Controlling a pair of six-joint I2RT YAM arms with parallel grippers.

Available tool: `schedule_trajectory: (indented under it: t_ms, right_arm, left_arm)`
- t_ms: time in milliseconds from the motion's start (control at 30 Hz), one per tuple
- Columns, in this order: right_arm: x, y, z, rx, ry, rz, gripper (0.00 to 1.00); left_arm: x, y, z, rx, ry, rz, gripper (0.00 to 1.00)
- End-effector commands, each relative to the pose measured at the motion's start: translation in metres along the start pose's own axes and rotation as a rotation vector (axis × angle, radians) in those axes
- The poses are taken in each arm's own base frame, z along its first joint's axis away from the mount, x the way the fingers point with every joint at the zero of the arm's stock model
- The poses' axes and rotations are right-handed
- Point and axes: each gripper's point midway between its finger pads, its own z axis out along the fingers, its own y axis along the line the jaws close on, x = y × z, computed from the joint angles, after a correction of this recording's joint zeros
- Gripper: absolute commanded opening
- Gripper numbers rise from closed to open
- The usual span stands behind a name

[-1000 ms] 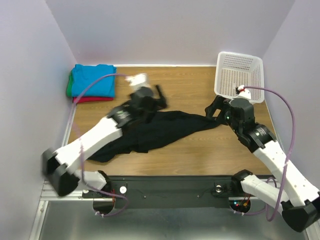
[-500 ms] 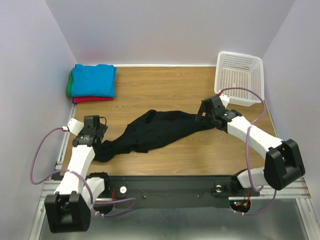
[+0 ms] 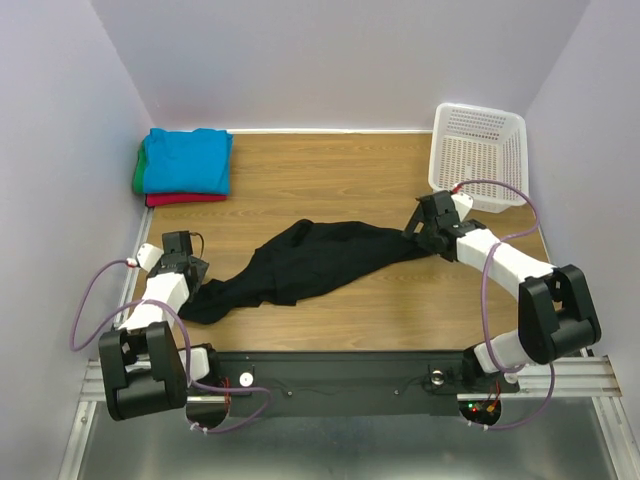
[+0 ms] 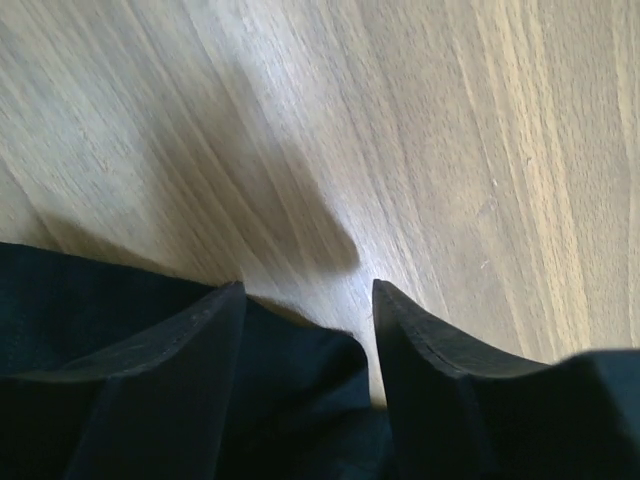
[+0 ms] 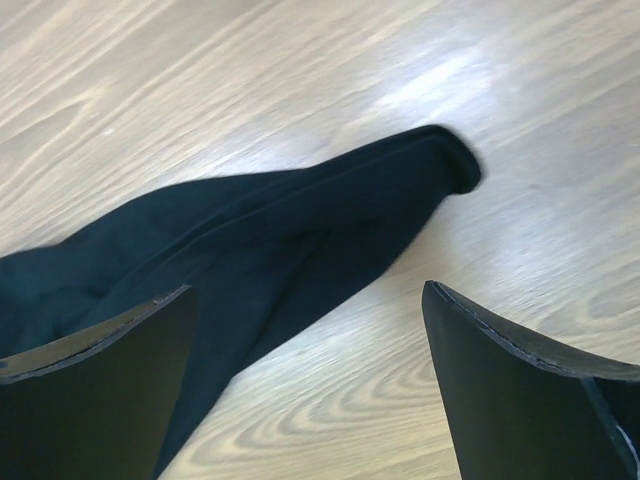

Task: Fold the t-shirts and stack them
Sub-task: Flatten the tshirt out

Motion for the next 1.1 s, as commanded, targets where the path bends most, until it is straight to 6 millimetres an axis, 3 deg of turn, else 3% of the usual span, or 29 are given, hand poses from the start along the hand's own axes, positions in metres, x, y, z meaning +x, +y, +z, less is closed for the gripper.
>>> schedule_trajectory:
  t_ms: [0,100,200,233,267,300,500,633,667,733,767,800,867,1000,1067]
  right_arm:
    - [-0.015,0.003,0.007,-0.024,-0.055,0.050,1.00]
    - [-0.017,0.002,0.009,-0.027,-0.053,0.062,1.00]
    - [-0.022,0.002,0.011,-0.026,-0.062,0.072,1.00]
    - [-0.023,0.002,0.012,-0.023,-0.065,0.075,1.00]
    - [-0.027,0.004,0.013,-0.025,-0.075,0.081,1.00]
    - [-0.029,0.005,0.014,-0.023,-0.078,0.085,1.00]
    - [-0.025,0.006,0.029,0.016,-0.069,0.128,0.97]
    - [-0.019,0.003,0.044,0.052,-0.062,0.135,0.88]
    - [-0.020,0.005,0.046,0.052,-0.064,0.140,0.84]
    - [-0.015,0.004,0.051,0.062,-0.053,0.137,0.60]
    - [-0.015,0.004,0.051,0.059,-0.054,0.142,0.47]
    - [-0.018,0.006,0.048,0.047,-0.059,0.154,0.24]
    - [-0.020,0.006,0.042,0.028,-0.073,0.162,0.00]
    - [-0.046,0.014,0.014,-0.047,-0.140,0.152,0.00]
    - [-0.063,0.022,-0.010,-0.114,-0.184,0.146,0.01]
  left_arm:
    - [-0.001,0.003,0.010,-0.016,-0.006,0.022,0.63]
    - [0.006,0.005,0.016,-0.023,0.020,0.034,0.55]
    - [0.012,0.005,0.020,-0.012,0.039,0.036,0.38]
    - [0.012,0.005,0.020,-0.011,0.043,0.036,0.30]
    - [0.015,0.004,0.020,-0.002,0.056,0.039,0.13]
    - [0.014,0.002,0.020,0.005,0.059,0.039,0.03]
    - [0.007,-0.012,0.007,0.088,0.045,0.079,0.00]
    - [-0.006,-0.023,-0.010,0.149,0.001,0.067,0.00]
    - [-0.006,-0.029,-0.014,0.187,0.003,0.071,0.00]
    - [-0.009,-0.043,-0.026,0.265,0.007,0.072,0.00]
    - [-0.014,-0.049,-0.033,0.286,-0.005,0.072,0.00]
    - [-0.019,-0.050,-0.037,0.292,-0.022,0.068,0.00]
    - [-0.035,-0.058,-0.055,0.327,-0.072,0.058,0.00]
    - [-0.063,-0.078,-0.098,0.449,-0.160,0.033,0.00]
    - [-0.081,-0.088,-0.130,0.532,-0.221,0.019,0.00]
